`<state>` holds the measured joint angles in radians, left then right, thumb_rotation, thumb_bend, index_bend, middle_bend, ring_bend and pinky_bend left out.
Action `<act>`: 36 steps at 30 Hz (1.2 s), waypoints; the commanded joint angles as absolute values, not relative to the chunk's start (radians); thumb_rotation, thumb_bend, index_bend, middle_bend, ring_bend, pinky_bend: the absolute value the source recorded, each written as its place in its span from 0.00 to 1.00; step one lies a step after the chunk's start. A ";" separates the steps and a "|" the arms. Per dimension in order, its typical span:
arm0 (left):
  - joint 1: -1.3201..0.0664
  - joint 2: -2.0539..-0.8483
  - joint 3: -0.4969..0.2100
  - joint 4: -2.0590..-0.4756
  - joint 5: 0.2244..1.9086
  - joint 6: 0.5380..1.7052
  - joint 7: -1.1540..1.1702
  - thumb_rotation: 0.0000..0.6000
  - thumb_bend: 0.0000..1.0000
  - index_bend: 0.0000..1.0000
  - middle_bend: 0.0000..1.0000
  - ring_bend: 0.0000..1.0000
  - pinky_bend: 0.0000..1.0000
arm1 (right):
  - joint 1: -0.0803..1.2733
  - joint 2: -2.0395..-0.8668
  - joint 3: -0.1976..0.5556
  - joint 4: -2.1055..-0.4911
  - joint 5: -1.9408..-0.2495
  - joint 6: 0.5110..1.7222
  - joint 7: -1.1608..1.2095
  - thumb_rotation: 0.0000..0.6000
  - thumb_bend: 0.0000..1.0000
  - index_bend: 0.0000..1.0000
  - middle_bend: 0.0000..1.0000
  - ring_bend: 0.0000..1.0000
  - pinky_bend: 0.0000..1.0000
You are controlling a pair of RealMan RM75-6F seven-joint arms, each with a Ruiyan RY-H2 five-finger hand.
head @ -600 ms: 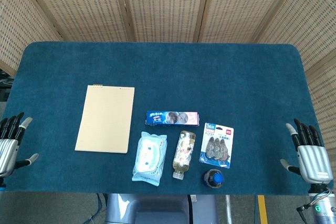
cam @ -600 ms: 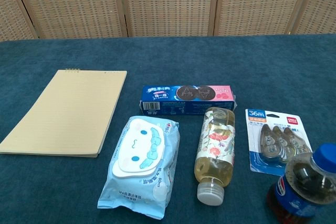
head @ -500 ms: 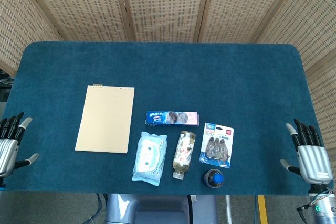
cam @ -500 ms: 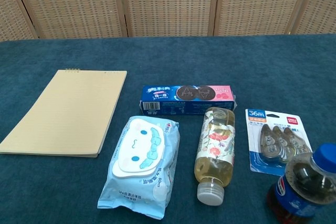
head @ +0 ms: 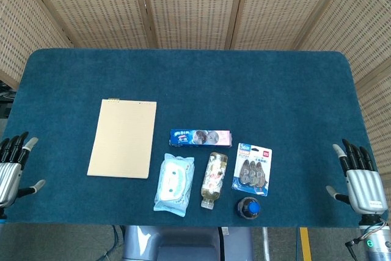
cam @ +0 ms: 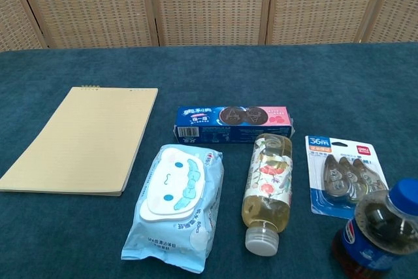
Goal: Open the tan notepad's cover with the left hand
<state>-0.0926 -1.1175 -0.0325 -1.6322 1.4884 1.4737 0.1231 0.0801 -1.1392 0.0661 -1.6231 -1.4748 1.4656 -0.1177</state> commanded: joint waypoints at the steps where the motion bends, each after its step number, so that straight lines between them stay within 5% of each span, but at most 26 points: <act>1: -0.094 -1.118 -0.032 -1.630 1.486 1.469 0.124 1.00 0.04 0.00 0.00 0.00 0.00 | 0.081 -1.139 0.067 -1.625 -1.472 1.462 -0.118 1.00 0.16 0.06 0.00 0.00 0.00; 25: -0.107 -1.157 -0.010 -1.670 1.505 1.442 0.236 1.00 0.06 0.00 0.00 0.00 0.00 | 0.081 -1.130 0.066 -1.640 -1.456 1.446 -0.088 1.00 0.16 0.06 0.00 0.00 0.00; 36: -0.143 -1.259 -0.009 -1.710 1.462 1.371 0.440 1.00 0.16 0.00 0.00 0.00 0.00 | 0.084 -1.126 0.066 -1.650 -1.450 1.437 -0.088 1.00 0.16 0.06 0.00 0.00 0.00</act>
